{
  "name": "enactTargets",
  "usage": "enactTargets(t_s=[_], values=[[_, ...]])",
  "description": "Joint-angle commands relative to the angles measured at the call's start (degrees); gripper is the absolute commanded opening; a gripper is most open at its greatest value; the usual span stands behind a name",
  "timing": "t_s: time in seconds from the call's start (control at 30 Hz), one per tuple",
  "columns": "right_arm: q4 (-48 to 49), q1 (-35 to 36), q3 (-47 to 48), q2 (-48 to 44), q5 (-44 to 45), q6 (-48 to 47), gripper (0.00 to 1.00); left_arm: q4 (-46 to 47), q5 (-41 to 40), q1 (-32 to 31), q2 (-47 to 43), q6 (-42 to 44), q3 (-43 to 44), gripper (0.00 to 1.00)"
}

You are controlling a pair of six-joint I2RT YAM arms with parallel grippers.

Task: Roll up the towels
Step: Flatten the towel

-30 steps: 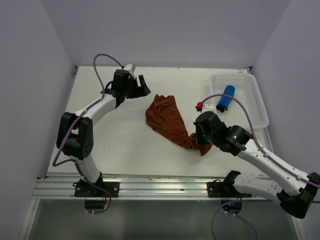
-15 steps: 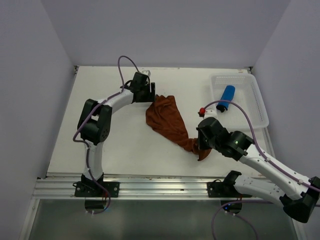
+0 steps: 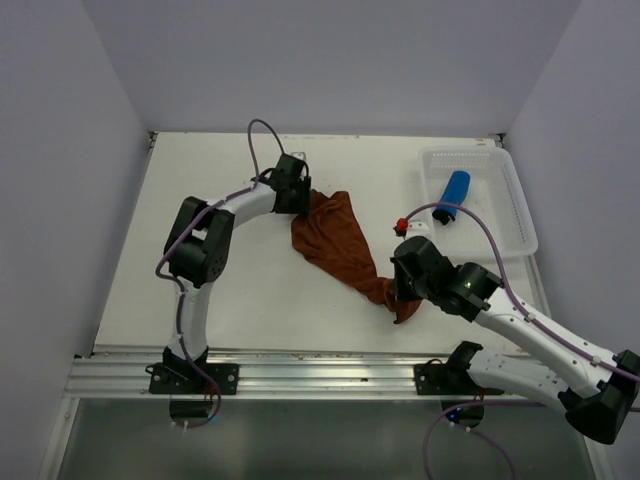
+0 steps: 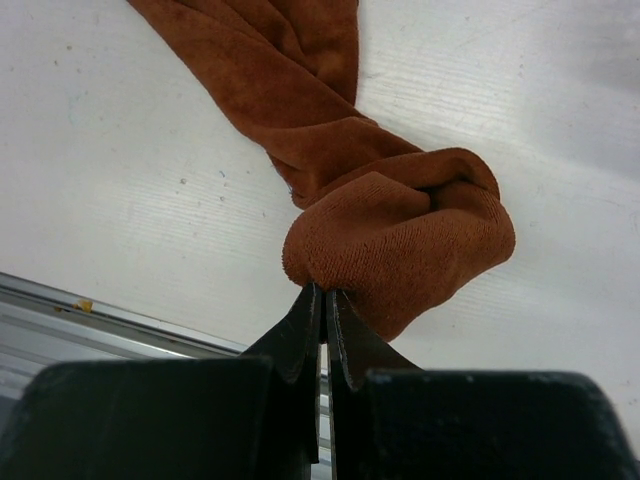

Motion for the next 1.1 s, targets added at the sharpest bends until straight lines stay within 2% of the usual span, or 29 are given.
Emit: enactTargets(t_s=[0.0,0.13,0.17,0.23,0.27,0.37,0.47,0.57,0.7,0.8,0.97,1.07], values=[[1.8,0.2,-0.3,-0.7,0.3,0.9,0.00,-2.0,-4.7,-1.2,1.0,1.2,0.0,0.56],[1.8,0.2,-0.7,-1.3,0.8,0.9,0.00,-3.0,-7.1,-2.5,1.5,1.7,0.0,0.51],[1.8,0.2,-0.8,-1.4,0.7,0.8,0.00,-3.0,-7.3,-2.6,1.7,1.7,0.0,0.47],[1.8,0.2,-1.0,-2.0,1.0,0.7,0.00,-3.3,-7.3,-2.7,1.8,1.7,0.0,0.30],[1.8,0.2,-1.1,-2.1,0.9,0.7,0.00,-3.4,-7.3,-2.7,1.9,1.6,-0.1,0.17],[2.4,0.2,-1.2,-2.3,1.0,0.2,0.00,-4.4,-8.7,-2.7,1.1,1.2,-0.6,0.00],[3.3,0.2,-1.0,-1.3,1.0,-0.6,0.00,-4.6,-13.5,-2.6,-2.2,0.5,-3.1,0.00],[6.2,0.2,0.4,0.9,1.7,-1.5,0.00,-3.1,-14.4,-0.4,-10.9,-0.9,-8.4,0.00],[10.4,0.1,3.7,5.6,3.6,-6.0,0.00,-2.6,-11.7,8.8,-21.4,-2.1,-15.5,0.00],[12.4,-0.6,9.3,11.4,5.6,-11.3,0.00,-3.1,-13.7,13.9,-29.5,-0.8,-18.5,0.00],[14.8,-2.3,19.1,20.0,6.8,-17.5,0.00,-3.1,-16.1,18.3,-41.8,-1.6,-25.1,0.00],[16.5,-2.3,19.3,21.4,7.7,-20.3,0.00,-1.0,-16.3,19.7,-47.7,-3.6,-32.3,0.00]])
